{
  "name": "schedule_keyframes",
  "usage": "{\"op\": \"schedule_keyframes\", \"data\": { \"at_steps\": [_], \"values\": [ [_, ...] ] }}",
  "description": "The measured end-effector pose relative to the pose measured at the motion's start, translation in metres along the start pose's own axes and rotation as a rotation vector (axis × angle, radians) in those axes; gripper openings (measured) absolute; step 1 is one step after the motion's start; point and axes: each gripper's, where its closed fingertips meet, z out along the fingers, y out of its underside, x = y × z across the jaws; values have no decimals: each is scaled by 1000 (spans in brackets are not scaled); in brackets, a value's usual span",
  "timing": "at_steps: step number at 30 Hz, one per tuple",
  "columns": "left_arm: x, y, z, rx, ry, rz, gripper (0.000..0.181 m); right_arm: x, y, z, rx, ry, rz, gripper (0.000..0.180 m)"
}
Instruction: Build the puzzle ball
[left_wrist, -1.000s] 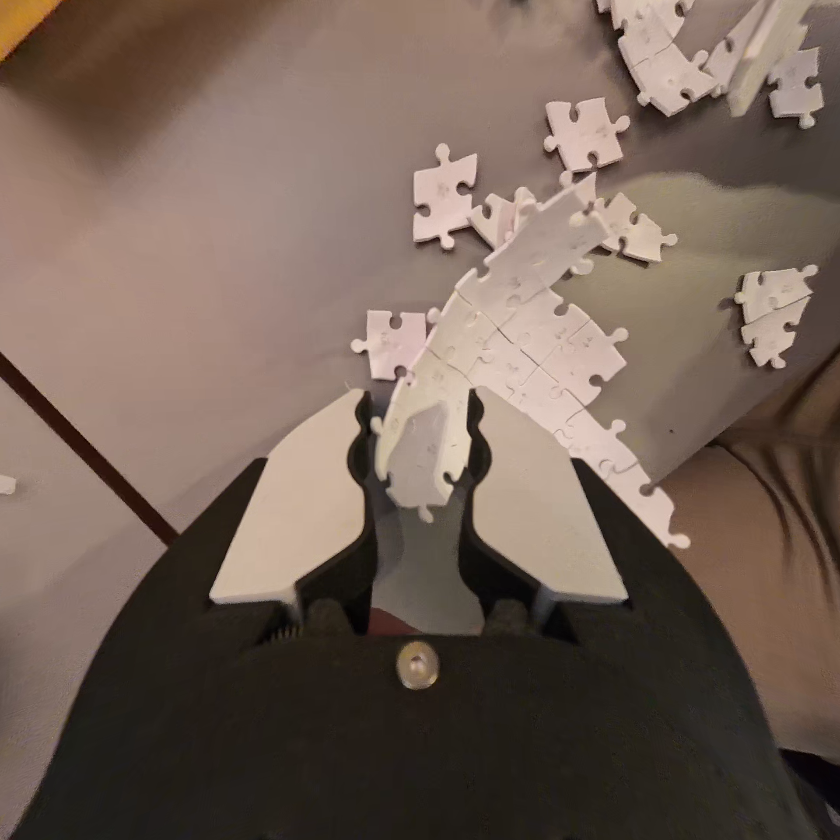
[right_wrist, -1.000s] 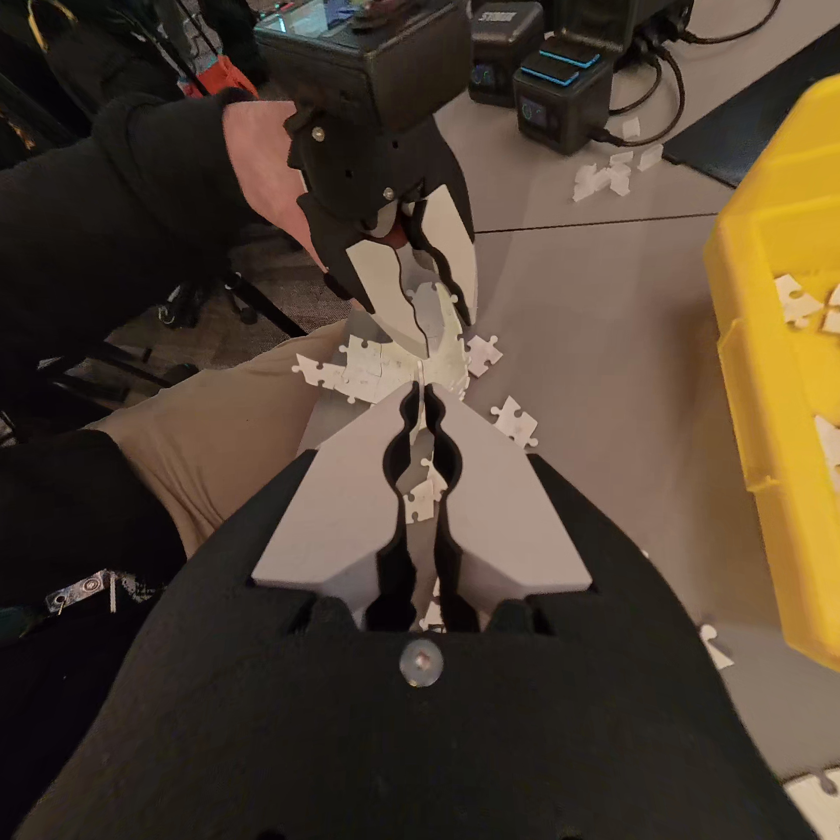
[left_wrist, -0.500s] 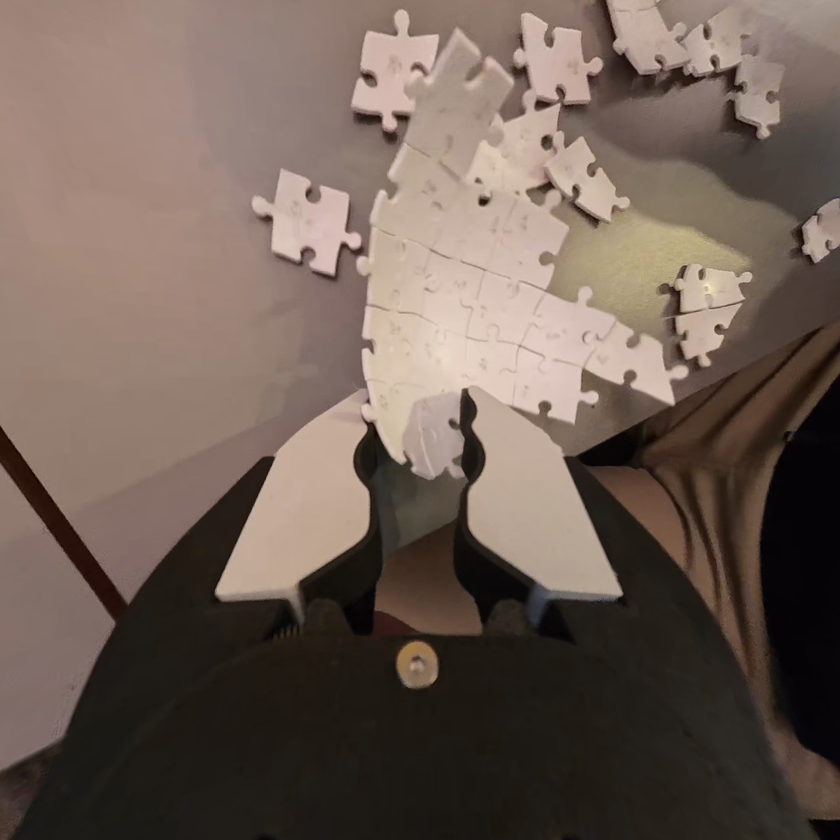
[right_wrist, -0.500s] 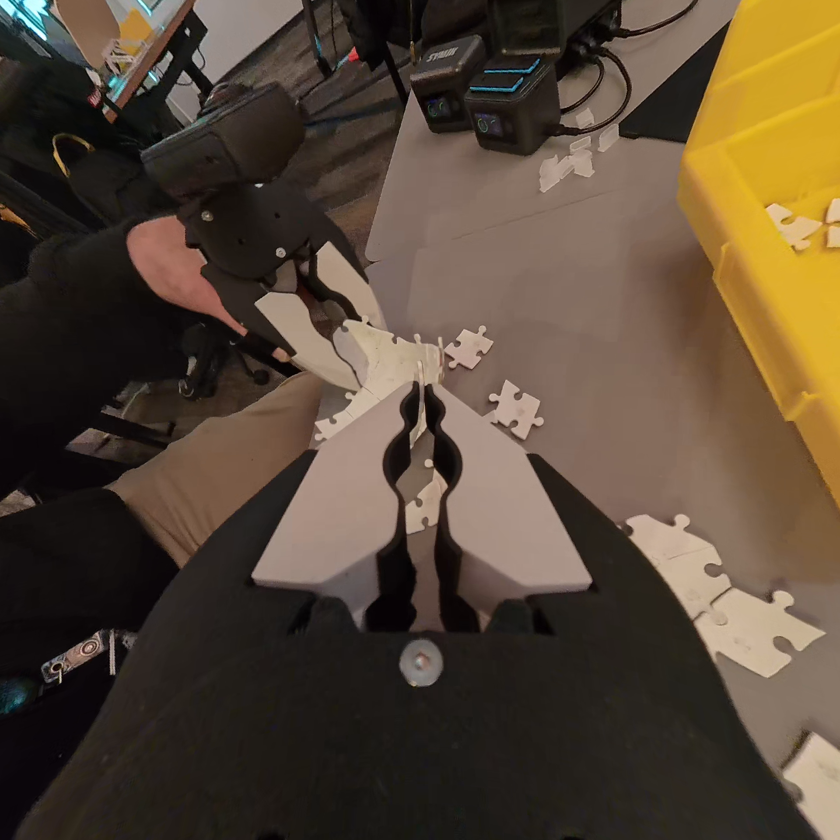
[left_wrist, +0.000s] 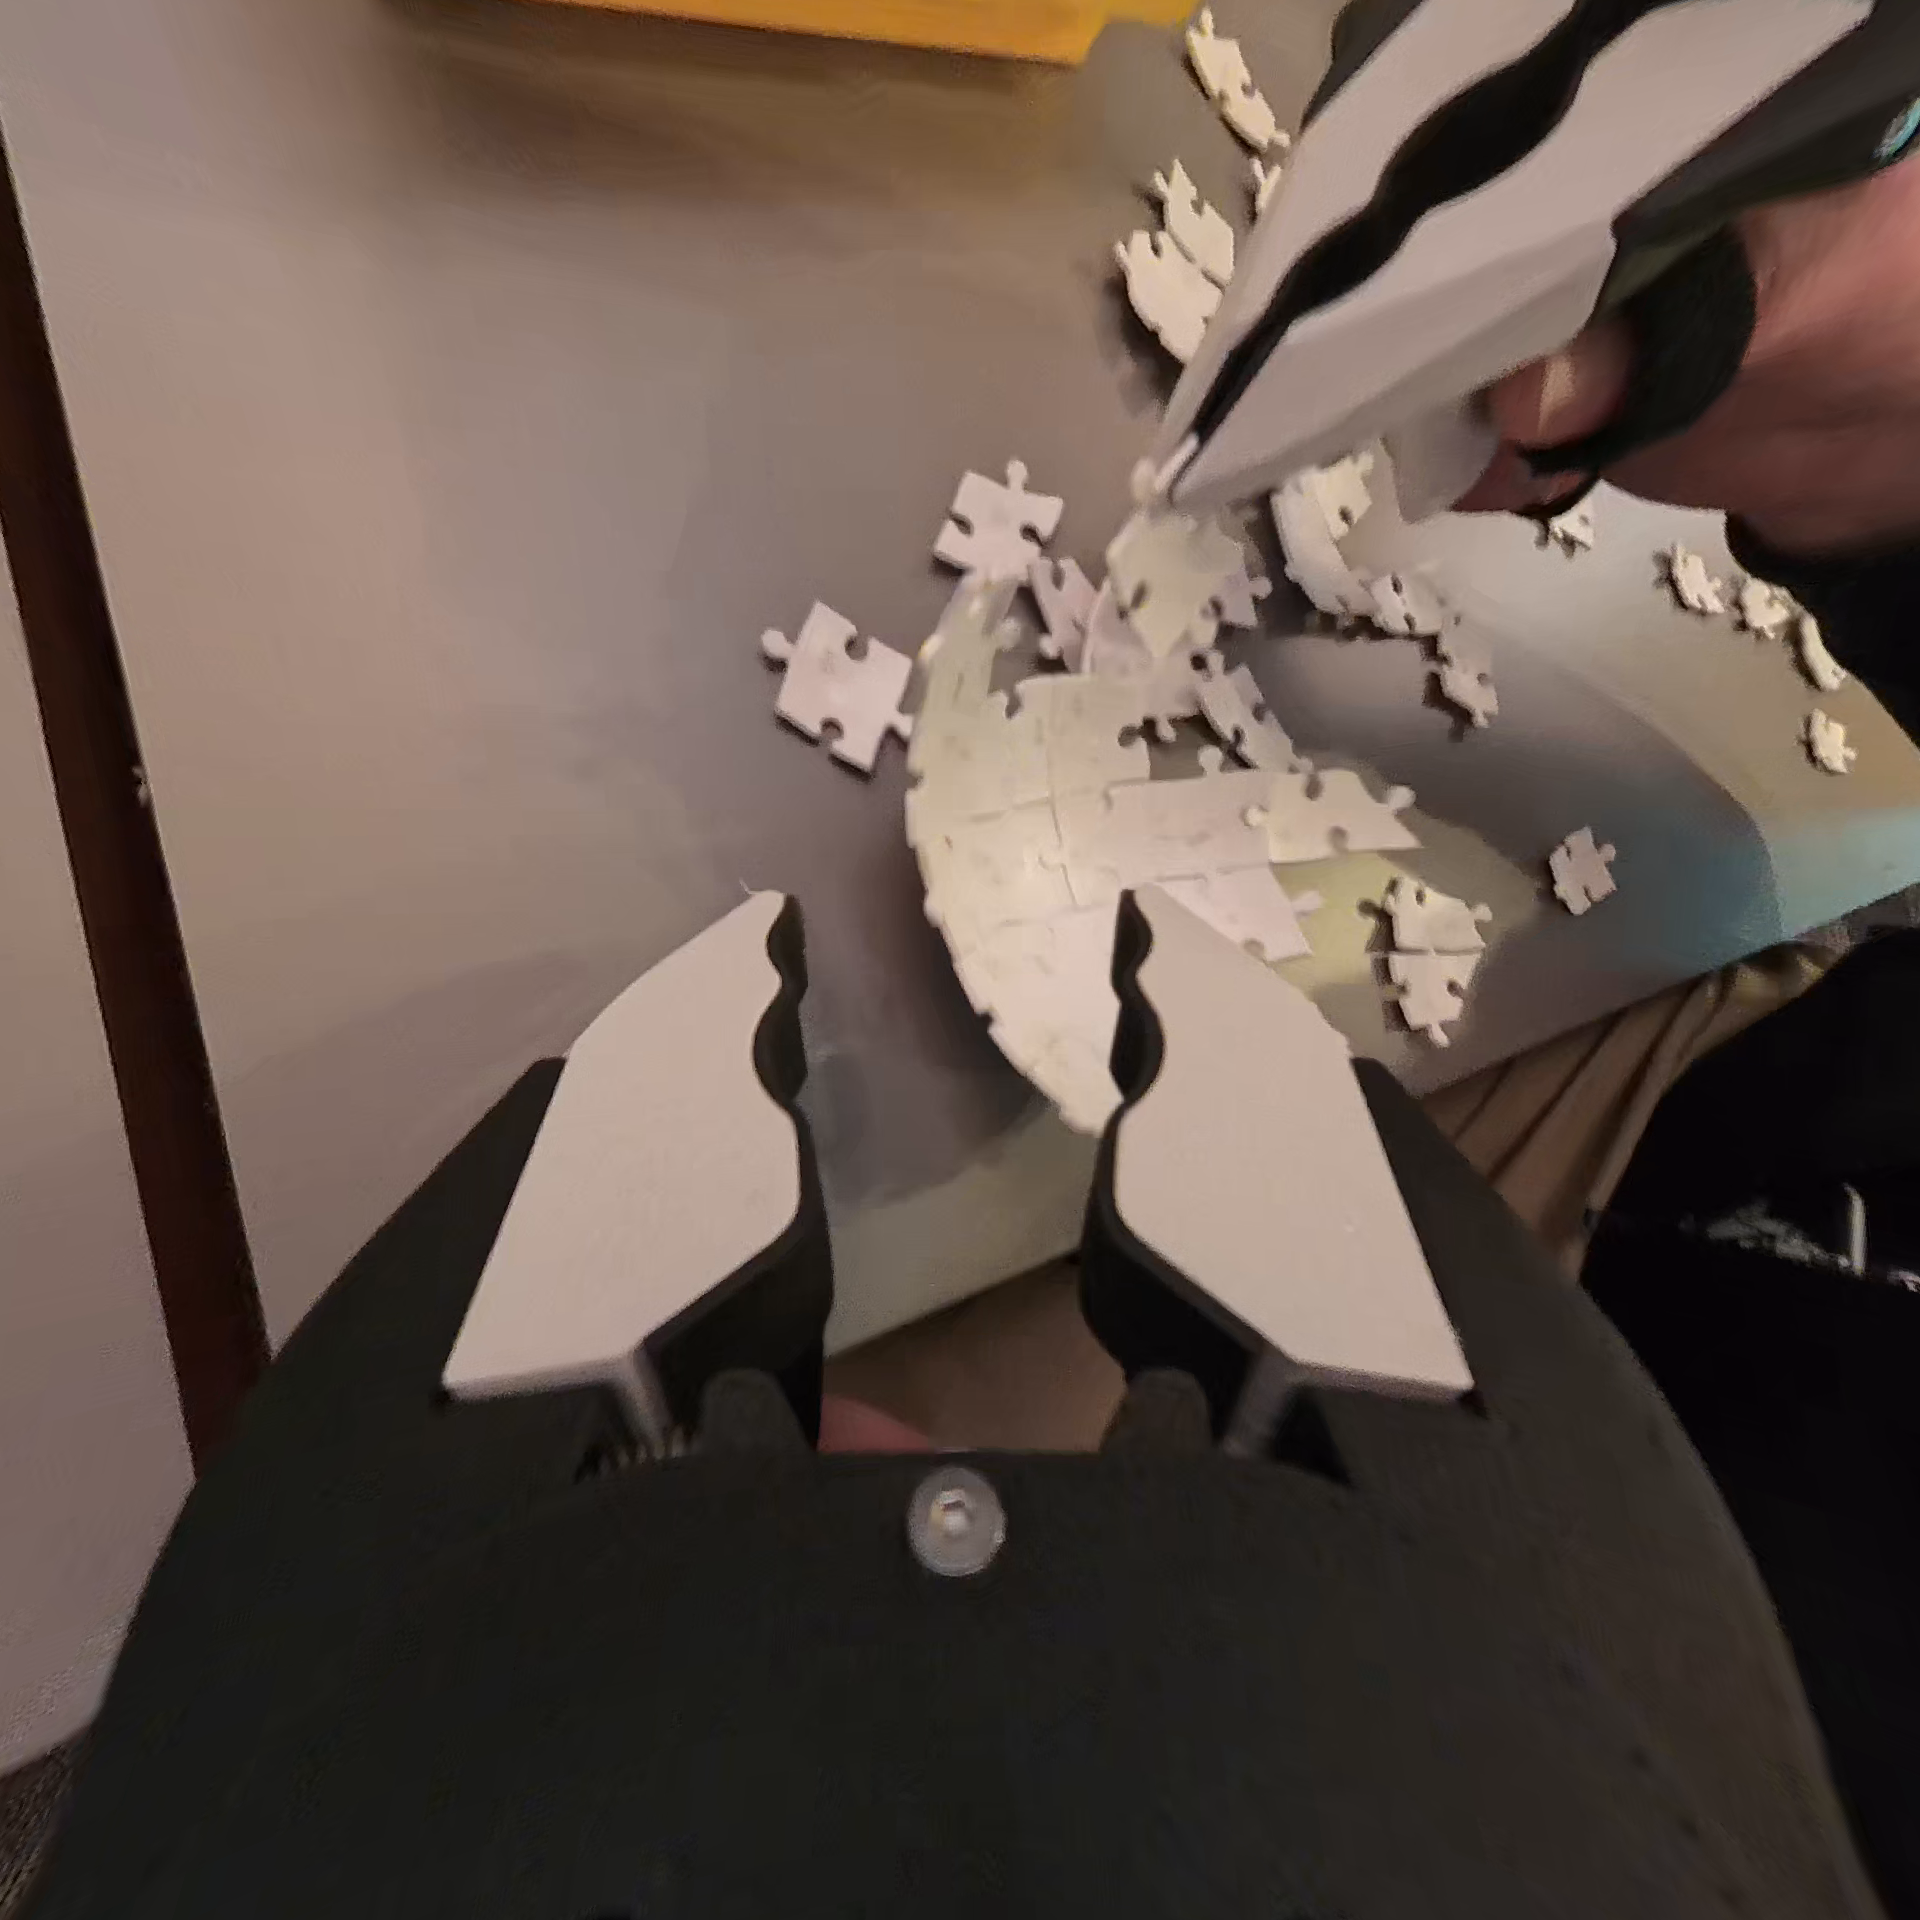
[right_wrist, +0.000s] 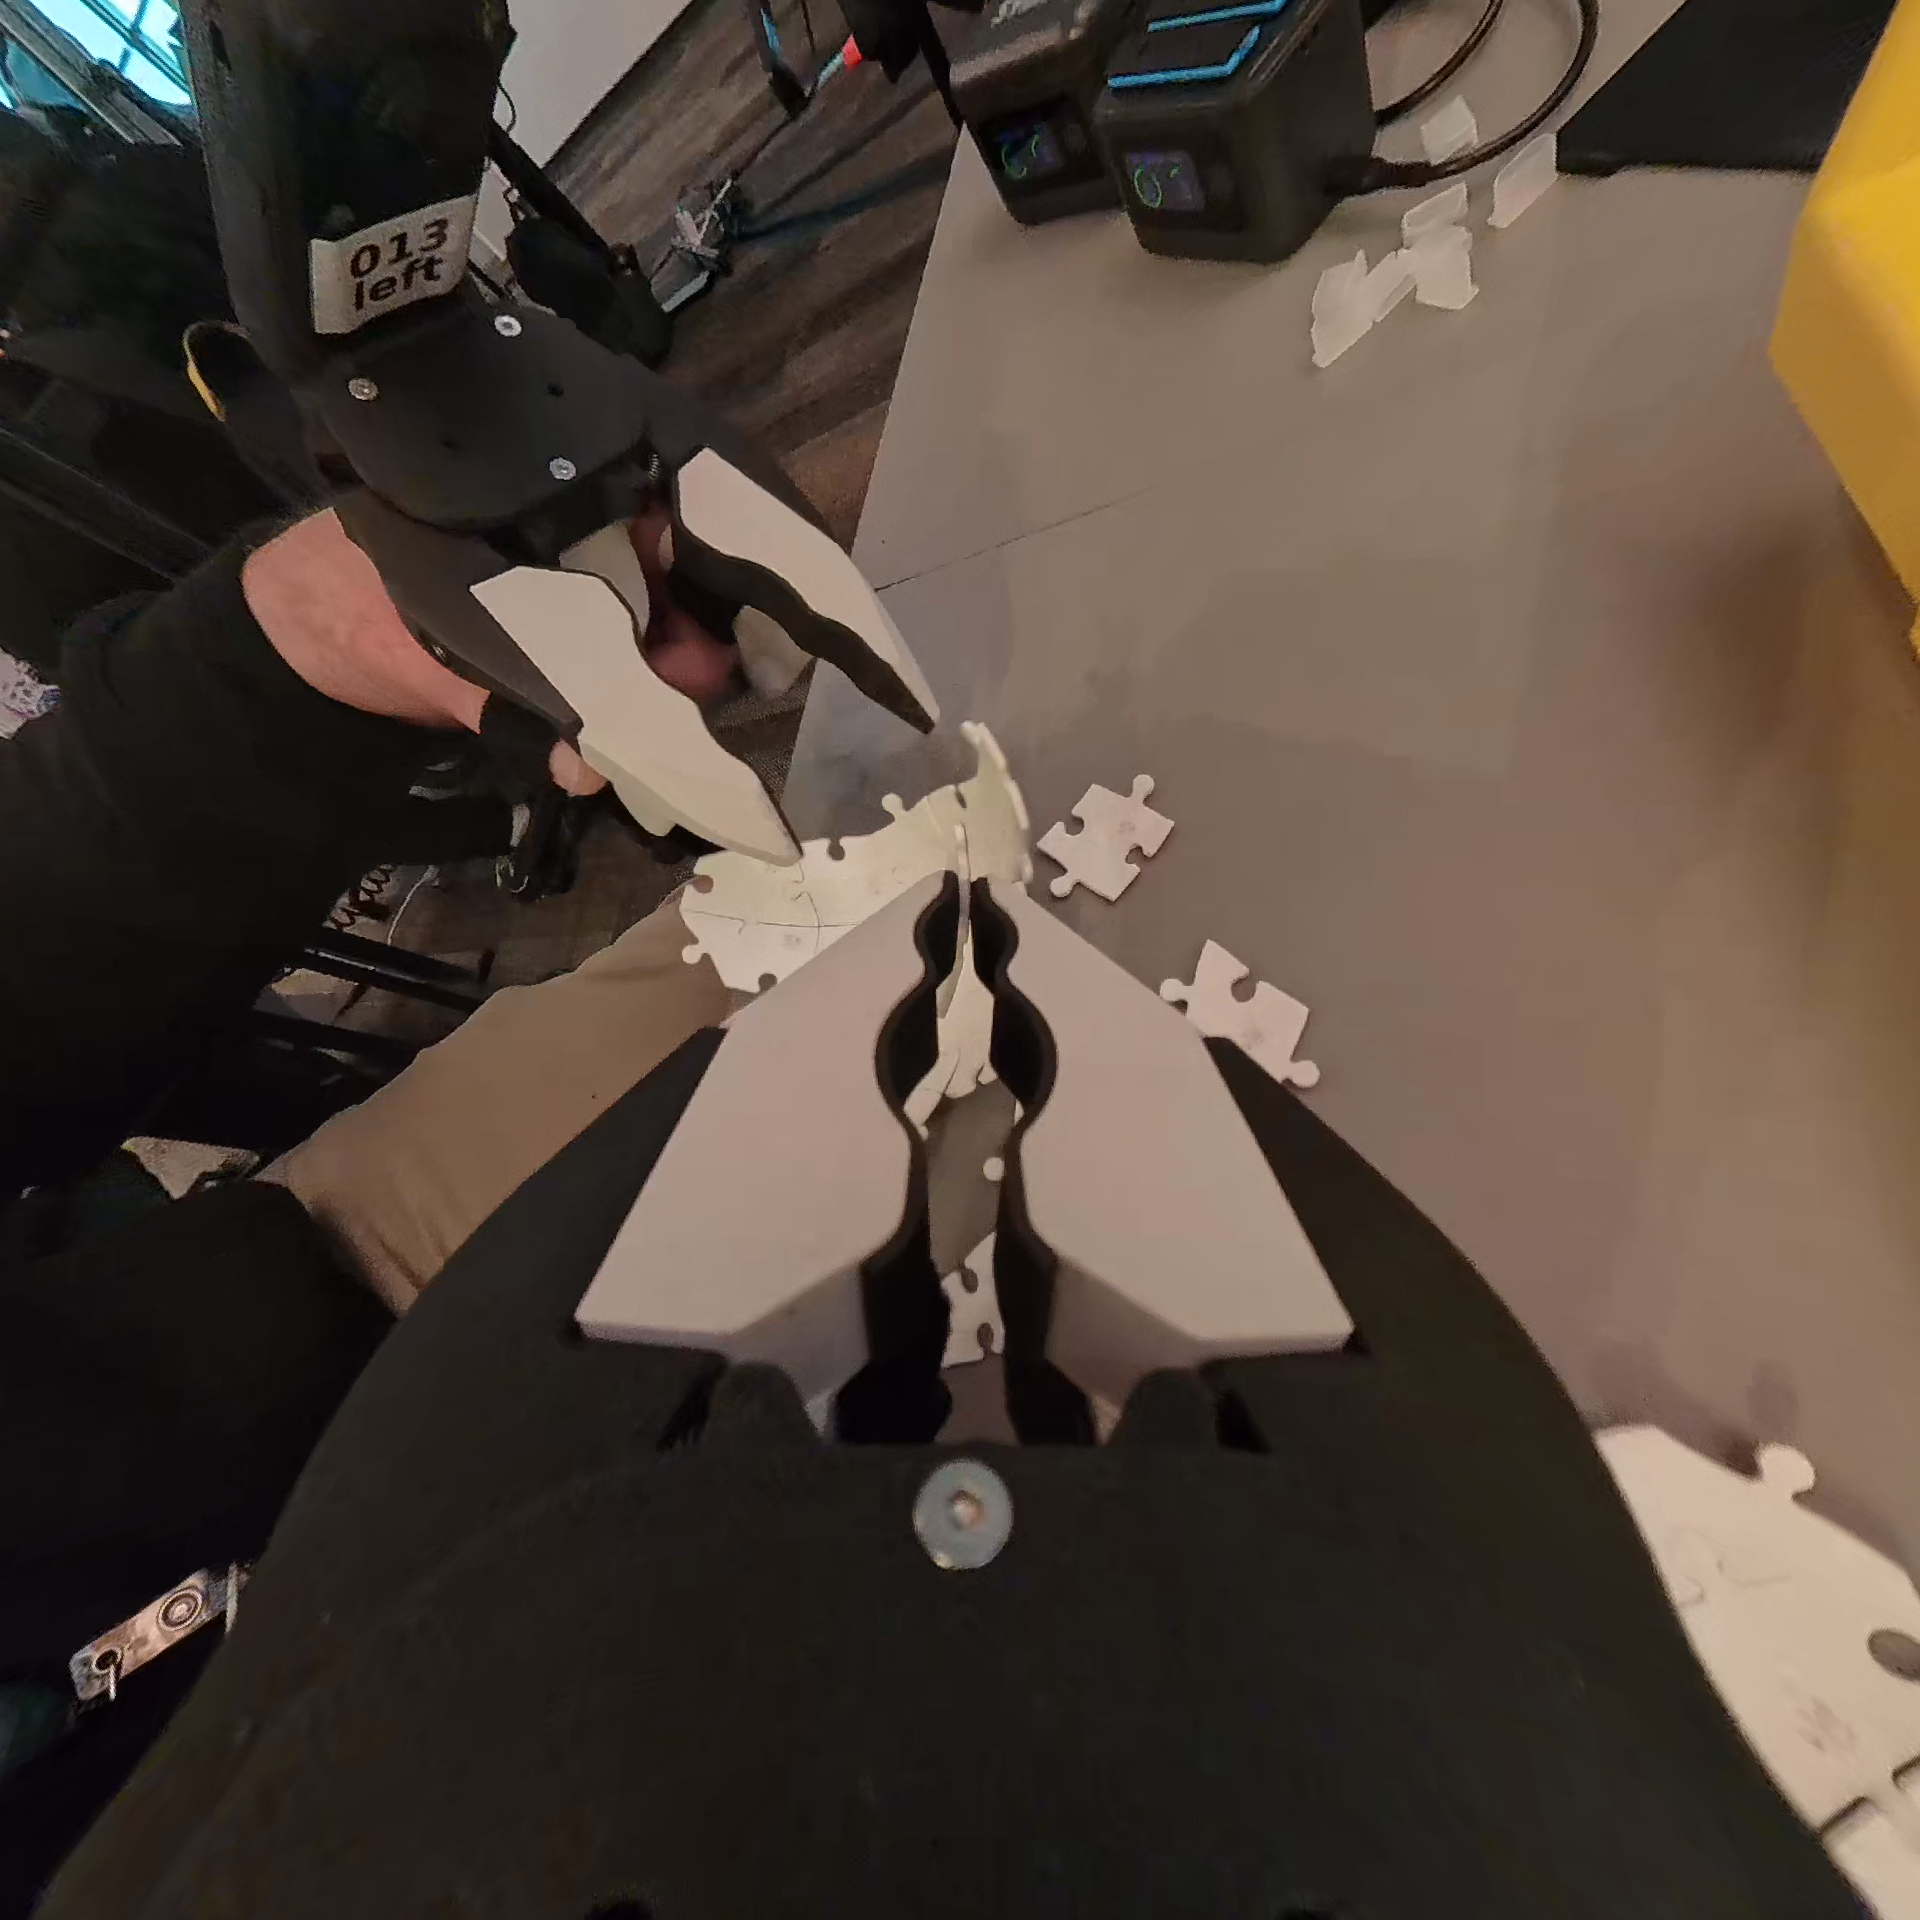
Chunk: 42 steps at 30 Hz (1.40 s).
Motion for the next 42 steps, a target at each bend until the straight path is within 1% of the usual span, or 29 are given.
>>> {"op": "schedule_keyframes", "data": {
  "at_steps": [4,8,11,12,14,16,21,23,28,32,33,37,42],
  "values": [
    [-7,-8,14,-22,-8,43,48,3,0,9,-14,-8,24,0],
    [-10,-16,25,-28,58,25,40,7,-2,13,-20,6,35,0],
    [-4,-19,29,-20,127,8,19,11,-4,15,-20,13,43,0],
    [-4,-18,30,-21,125,4,13,12,-5,16,-17,14,48,0],
    [-6,-13,28,-31,121,-15,6,12,-5,19,-20,11,54,0],
    [-10,-9,24,-4,107,-66,3,11,-6,23,-25,10,51,0],
    [-20,8,9,64,47,-179,3,2,-11,36,-53,-11,37,0],
    [-22,15,4,104,26,-242,3,-3,-12,43,-83,-16,16,0],
    [-23,28,-3,145,5,-318,3,-11,-16,66,-172,-8,-44,0],
    [-22,35,-3,144,-29,-329,6,-10,-8,82,-278,13,-80,0],
    [-24,37,-3,144,-47,-331,10,-10,-6,84,-298,19,-84,0],
    [-22,37,-2,155,-57,-309,13,-7,-1,90,-360,36,-103,0],
    [-32,33,-8,155,-137,-233,30,-4,-2,92,-390,40,-117,0]
  ]
}}
